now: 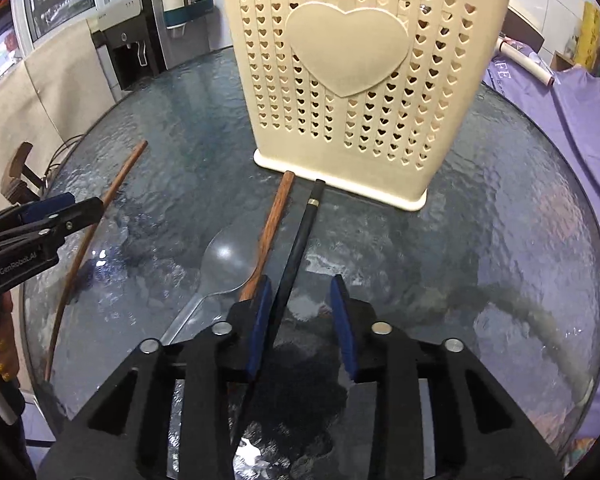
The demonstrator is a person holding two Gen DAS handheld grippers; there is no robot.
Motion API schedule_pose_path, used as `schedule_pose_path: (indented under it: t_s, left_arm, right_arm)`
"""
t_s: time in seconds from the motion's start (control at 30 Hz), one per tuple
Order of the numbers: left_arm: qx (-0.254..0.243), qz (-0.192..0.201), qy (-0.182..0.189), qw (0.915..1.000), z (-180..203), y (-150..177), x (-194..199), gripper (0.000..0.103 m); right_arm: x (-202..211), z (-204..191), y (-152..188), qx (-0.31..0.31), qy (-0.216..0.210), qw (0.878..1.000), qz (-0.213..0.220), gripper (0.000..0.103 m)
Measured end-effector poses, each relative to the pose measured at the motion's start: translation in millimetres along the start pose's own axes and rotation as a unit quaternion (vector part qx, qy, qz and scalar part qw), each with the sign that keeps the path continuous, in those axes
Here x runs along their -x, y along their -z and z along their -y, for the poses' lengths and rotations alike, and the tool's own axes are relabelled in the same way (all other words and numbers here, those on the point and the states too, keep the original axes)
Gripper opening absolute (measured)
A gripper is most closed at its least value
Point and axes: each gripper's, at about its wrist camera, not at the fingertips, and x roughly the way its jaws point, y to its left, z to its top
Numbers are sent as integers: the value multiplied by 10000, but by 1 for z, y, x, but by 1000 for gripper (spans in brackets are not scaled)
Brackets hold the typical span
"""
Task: Organize utensils
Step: 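Move both tools back down to the chopsticks on the table, then grasp a wooden chopstick with the left tool while the right tool grasps a black chopstick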
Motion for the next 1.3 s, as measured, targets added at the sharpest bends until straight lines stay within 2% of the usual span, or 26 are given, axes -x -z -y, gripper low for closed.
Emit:
schedule_pose_path:
  t_s: [0.13,0.37,0.6,0.77,0.87,1.03,1.3]
  left_arm:
    - [-21,-68,-59,10000,-1,-8,-8,55]
    - [-44,-161,-176,9997,0,-24,-28,44]
    - [-200,-175,-364,9990,8,-38,-40,38]
    - [-399,-211,-388,9982,19,-40,-42,19]
    - [-445,-242,-374,9980,24,-40,-42,12]
    - [-478,-227,-362,9979,27,-37,-41,7]
    - [-434,-217,-273,9984,35,-36,-40,7]
  right_arm:
    - [-5,2,-8,-49,41,10000,-33,29]
    - [-17,0,-25,-46,120,9999,-71,28]
    - [-28,-3,-43,-125,159,9998,-71,23]
    - [-31,-6,-50,-93,165,9998,-48,14]
    - [-32,-8,-50,-98,123,9999,-20,11]
    - [-30,-3,-45,-137,-17,9999,6,8]
    - [-27,14,-36,-359,-379,9986,126,8]
